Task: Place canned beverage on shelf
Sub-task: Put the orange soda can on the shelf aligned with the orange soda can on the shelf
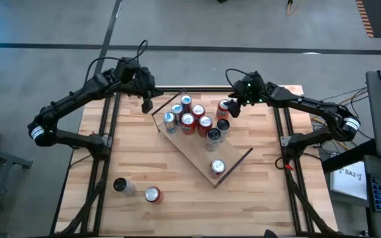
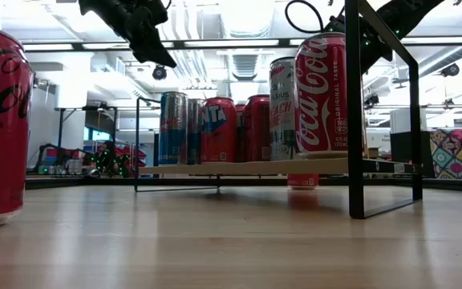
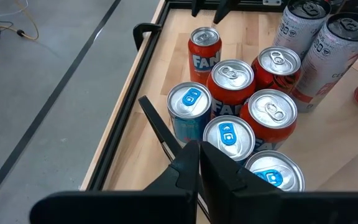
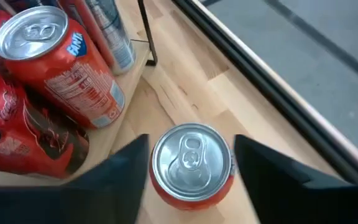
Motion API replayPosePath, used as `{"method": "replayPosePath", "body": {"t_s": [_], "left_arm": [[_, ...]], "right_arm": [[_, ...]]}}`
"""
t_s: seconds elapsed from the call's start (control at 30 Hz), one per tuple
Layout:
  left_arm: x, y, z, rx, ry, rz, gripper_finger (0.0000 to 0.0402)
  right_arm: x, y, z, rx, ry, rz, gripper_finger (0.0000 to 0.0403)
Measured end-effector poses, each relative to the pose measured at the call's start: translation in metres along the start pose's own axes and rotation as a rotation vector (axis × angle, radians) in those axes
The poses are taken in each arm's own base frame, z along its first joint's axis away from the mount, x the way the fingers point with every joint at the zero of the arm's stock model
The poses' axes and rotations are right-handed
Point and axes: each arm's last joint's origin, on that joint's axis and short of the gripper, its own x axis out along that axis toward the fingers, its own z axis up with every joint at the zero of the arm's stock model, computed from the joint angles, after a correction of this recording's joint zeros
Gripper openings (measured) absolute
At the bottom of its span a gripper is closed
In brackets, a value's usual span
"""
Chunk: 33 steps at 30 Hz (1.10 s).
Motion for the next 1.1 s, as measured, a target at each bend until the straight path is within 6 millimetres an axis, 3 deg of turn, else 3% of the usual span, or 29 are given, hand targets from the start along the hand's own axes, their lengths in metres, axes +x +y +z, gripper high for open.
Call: {"method": "replayPosePath", "body": {"t_s": [0.13, 0.3, 0.8, 1.1], "left_arm": [[0.000, 0.000, -0.001, -0.003, 0.009, -0.003, 0.0000], [0.000, -0.001, -0.002, -0.005, 0.015, -0.006, 0.0000], [0.000, -0.001, -0.001, -0.020, 0.015, -0.006, 0.0000], [0.000, -0.001, -0.001, -0.028, 0.015, -0.006, 0.0000]], "right_arm": [[-0.003, 0.001, -0.001, -0.092, 0.010, 0.000, 0.0294], [-0.003, 0.001, -0.009, -0.160, 0.095, 0.011, 0.0336], [-0.003, 0.002, -0.024, -0.180, 0.204, 0.060, 0.0341], [0.003, 0.001, -0.025, -0.196, 0.174, 0.059, 0.0341]]}}
